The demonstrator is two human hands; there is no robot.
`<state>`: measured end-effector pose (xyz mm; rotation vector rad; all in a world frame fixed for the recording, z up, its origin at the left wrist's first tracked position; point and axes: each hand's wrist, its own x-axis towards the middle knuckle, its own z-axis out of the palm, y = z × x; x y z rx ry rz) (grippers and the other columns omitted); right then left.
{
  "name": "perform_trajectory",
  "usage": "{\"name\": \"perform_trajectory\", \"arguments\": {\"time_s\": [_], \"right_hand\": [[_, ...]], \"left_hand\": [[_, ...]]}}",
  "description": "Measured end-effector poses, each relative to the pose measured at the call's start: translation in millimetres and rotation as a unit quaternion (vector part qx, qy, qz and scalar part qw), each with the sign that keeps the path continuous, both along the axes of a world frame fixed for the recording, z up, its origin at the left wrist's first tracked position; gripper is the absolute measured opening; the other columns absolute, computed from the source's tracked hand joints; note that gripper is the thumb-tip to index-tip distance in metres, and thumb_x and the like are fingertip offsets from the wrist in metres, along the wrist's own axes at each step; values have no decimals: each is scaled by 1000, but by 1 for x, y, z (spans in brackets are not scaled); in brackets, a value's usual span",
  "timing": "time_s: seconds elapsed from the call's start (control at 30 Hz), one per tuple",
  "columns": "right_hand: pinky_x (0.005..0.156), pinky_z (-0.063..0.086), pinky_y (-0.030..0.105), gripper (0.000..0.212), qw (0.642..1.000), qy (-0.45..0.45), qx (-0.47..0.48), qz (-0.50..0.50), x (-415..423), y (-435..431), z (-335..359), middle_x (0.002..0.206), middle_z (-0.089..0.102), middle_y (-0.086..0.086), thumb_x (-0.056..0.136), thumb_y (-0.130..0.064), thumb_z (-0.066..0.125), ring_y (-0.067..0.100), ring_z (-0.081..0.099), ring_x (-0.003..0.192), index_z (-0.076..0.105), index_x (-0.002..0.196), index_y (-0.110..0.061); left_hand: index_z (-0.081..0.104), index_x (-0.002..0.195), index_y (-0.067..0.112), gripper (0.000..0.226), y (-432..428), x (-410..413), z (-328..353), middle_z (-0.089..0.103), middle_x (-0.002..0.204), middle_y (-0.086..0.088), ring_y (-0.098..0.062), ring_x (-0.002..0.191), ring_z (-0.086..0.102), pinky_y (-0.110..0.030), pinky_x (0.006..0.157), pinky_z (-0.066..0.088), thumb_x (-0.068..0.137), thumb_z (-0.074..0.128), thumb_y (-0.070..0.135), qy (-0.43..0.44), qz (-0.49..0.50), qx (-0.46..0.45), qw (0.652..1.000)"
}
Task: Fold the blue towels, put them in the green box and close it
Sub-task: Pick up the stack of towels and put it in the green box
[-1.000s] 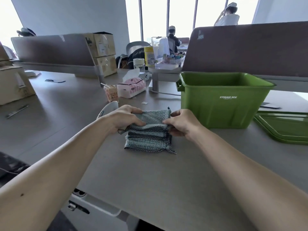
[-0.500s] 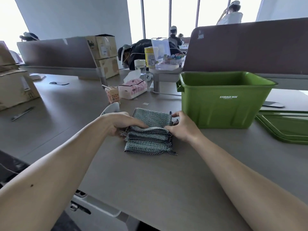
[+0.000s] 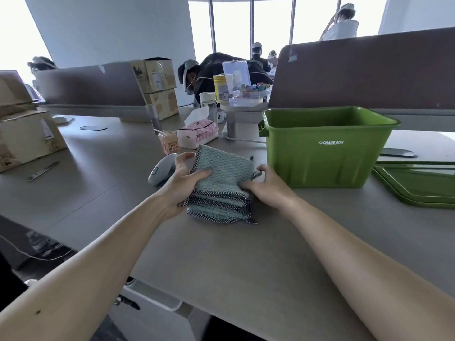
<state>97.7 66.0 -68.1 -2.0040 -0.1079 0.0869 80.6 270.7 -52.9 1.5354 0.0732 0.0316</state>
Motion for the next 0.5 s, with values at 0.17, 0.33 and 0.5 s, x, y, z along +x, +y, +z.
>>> {"name": "perform_trajectory", "arguments": {"time_s": [0.17,0.33,0.5], "right_hand": [[86,57,44,68,932,157,315,84,-18,3,12,116,70,17,75,-41,84,30,70,101,51,124,-7],[97,52,52,66,895,124,413,116,-31,4,15,118,71,16,75,-22,82,35,69,108,54,132,-7],[85,59,50,71,913,62,398,67,-46,-17,27,118,70,18,75,-14,83,35,72,101,42,132,-7]], "left_hand": [[34,131,30,50,-7,-25,9,72,69,19,-3,63,71,-27,58,60,95,59,5,-101,12,-17,995],[30,129,36,54,-12,-40,20,74,91,3,-16,82,73,-36,70,62,95,58,3,-131,-53,-16,990],[40,123,42,55,-19,-54,31,69,117,-4,-26,106,66,-40,81,58,96,51,-4,-143,-148,-65,976]]}}
